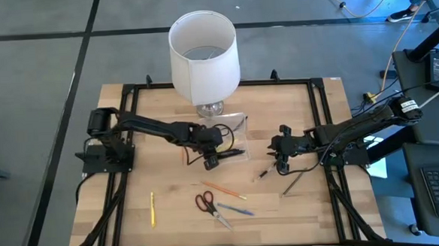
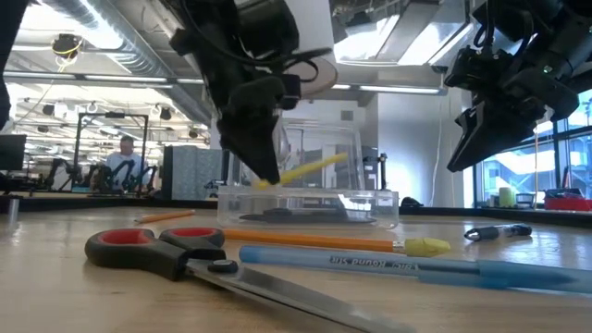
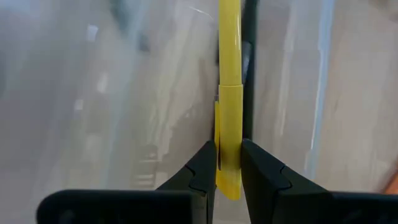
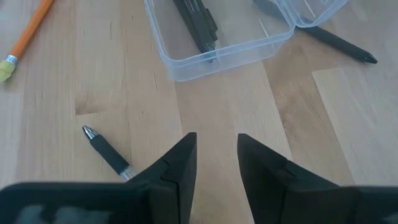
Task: Pick & place school supplies into a supply box
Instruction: Put the yellow pen into the transparent supply box, then put the black pen into the transparent supply box
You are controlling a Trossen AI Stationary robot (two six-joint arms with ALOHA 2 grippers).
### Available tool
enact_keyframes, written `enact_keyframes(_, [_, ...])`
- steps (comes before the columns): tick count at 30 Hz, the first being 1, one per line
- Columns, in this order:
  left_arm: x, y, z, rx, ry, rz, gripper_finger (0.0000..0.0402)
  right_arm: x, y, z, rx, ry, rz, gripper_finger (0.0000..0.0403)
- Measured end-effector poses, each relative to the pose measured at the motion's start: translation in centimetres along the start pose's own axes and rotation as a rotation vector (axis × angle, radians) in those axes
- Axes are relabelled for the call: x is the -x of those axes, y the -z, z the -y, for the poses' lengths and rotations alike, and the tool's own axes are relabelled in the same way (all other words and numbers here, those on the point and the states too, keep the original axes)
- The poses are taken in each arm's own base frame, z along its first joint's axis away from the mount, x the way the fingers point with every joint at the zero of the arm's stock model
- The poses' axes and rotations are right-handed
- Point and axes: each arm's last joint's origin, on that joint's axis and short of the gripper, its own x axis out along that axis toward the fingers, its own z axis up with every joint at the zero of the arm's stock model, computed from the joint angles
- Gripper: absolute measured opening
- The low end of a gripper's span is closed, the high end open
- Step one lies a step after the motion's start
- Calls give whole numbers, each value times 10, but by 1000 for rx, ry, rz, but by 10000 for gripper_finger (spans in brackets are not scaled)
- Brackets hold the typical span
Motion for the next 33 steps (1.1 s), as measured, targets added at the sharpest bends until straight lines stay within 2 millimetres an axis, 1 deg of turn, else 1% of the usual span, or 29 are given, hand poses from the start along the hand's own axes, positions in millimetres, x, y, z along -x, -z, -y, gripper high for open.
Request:
enact_keyframes(7, [-10, 1, 1, -30, 13, -37, 47, 0, 0, 0, 0, 0, 0, 120])
enact_keyframes(13, [-10, 1, 1, -29, 14, -35, 48, 0, 0, 0, -7, 0, 0, 120])
enact_keyframes(18, [-10, 0, 1, -30, 14, -35, 66, 0, -2, -1, -108, -26, 16, 120])
enact_keyframes(20, [-10, 0, 1, -29, 15, -35, 76, 0, -6, -3, -114, -62, 47, 120])
enact_keyframes(22, [-9, 1, 2, -30, 28, -39, 86, 1, -9, -5, -84, -103, 69, 120])
enact_keyframes(27, [-9, 1, 3, -29, 59, -48, 107, 2, -15, -9, 65, -184, 133, 120])
enact_keyframes(31, [-9, 1, 3, -36, 59, -48, 115, 3, -17, -11, 184, -241, 156, 120])
enact_keyframes(33, [-6, 1, 2, -38, 59, -48, 115, 3, -17, -13, 257, -285, 166, 120])
